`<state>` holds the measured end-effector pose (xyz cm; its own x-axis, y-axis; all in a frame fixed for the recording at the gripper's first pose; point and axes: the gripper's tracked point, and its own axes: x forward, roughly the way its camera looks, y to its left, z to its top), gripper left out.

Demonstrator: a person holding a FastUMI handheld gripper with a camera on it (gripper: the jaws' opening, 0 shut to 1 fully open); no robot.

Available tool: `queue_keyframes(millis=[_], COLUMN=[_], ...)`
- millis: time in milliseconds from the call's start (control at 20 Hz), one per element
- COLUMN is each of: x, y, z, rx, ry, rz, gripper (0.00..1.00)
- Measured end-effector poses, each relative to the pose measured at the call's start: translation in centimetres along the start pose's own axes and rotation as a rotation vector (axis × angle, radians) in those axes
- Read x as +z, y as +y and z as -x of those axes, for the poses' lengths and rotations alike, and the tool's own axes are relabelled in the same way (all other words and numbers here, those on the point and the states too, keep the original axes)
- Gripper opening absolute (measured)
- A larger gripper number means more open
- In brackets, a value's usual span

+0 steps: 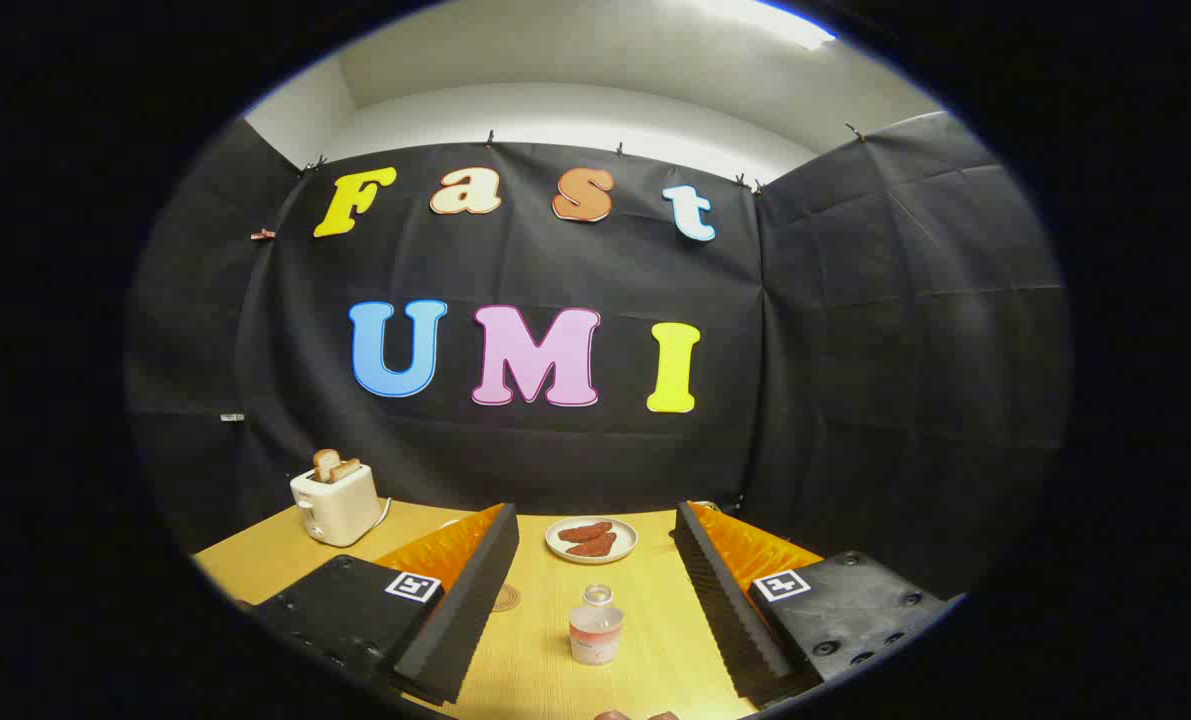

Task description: Take the bottle from table, then pour the juice into the cup, finally place the bottle on the coaster

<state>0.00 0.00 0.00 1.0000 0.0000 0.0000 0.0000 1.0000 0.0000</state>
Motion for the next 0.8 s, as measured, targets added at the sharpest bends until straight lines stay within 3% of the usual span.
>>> queue_keyframes(millis=[800], x=[-1.3], y=[0.9], z=[-1.4], rx=[0.056], ry=[0.027], rz=[-0.001], gripper=[0.97])
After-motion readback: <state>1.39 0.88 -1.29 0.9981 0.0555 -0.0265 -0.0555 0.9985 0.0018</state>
